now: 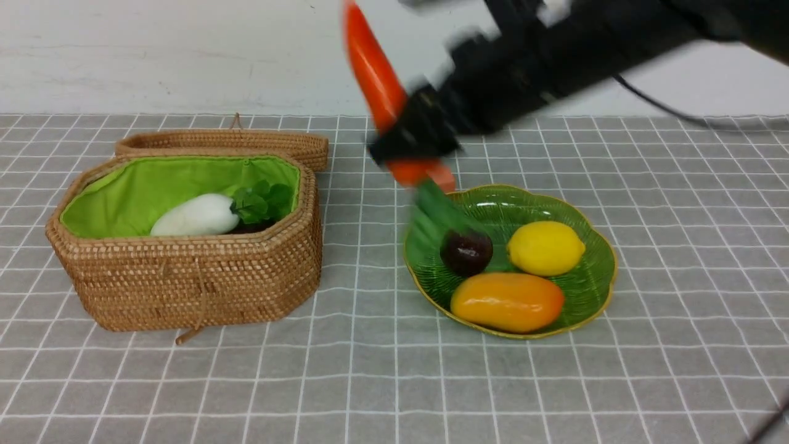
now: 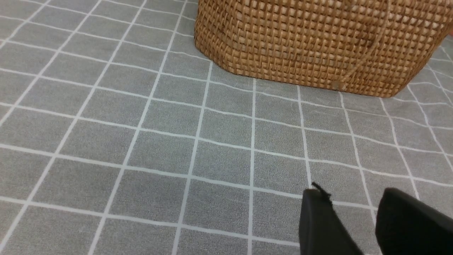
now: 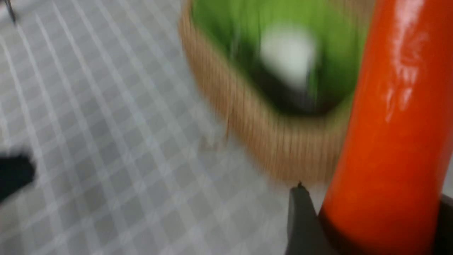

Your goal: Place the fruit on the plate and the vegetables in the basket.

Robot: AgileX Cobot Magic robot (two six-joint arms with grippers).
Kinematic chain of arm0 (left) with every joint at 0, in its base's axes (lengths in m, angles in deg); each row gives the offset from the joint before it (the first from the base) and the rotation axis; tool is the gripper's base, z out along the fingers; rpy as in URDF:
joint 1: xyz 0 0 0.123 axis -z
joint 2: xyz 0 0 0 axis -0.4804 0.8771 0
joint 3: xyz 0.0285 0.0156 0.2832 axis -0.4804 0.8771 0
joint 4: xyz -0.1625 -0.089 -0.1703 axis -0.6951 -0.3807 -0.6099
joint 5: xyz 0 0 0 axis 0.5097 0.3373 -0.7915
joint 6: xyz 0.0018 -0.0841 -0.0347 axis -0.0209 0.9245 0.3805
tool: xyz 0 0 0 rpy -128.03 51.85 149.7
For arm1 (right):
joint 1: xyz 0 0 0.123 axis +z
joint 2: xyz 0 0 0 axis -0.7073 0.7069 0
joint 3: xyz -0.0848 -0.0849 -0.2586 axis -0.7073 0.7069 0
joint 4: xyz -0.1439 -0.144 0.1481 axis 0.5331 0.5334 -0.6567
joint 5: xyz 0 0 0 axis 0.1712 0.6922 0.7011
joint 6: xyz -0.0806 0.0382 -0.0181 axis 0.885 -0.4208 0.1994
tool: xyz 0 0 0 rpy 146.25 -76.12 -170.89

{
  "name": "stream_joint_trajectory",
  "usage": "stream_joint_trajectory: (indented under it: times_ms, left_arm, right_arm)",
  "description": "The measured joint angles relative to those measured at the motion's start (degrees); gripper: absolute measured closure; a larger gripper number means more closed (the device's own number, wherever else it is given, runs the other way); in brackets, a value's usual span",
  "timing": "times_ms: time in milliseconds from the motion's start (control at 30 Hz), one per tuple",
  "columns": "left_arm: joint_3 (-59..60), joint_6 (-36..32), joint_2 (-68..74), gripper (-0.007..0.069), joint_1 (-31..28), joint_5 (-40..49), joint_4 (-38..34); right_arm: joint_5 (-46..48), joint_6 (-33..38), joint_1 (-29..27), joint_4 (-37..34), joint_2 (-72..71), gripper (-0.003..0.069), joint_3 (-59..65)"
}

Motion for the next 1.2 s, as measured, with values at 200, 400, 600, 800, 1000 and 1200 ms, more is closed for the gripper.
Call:
stream_joint_trajectory:
  times_ms: [200, 400, 600, 800, 1000, 1200]
  left_arm:
    - [0.00, 0.00, 0.00, 0.0387, 0.00, 0.00, 0.00]
    - [0.00, 0.00, 0.00, 0.0387, 0.00, 0.00, 0.00]
    - [0.00, 0.00, 0.00, 0.0387, 0.00, 0.00, 0.00]
    - [0.00, 0.00, 0.00, 0.0387, 0.00, 0.00, 0.00]
    - [0.00, 0.00, 0.00, 0.0387, 0.00, 0.00, 0.00]
    - [0.00, 0.00, 0.00, 0.0387, 0.00, 0.00, 0.00]
  right_arm:
    - [-19.22, 10.70, 6.01, -8.05, 16.36, 0.0302, -12.86]
    - [-33.81, 16.28, 9.94, -11.13, 28.12, 0.0302, -17.13]
    - [-32.36, 16.68, 9.91, -11.29, 31.94, 0.0248, -17.45]
    - [-19.42, 16.25, 9.35, -8.91, 29.58, 0.0015, -17.80]
    - [3.39, 7.33, 8.35, 3.34, 18.41, 0.0047, -17.80]
    - [19.91, -5.90, 8.17, 24.26, 6.64, 0.0370, -18.38]
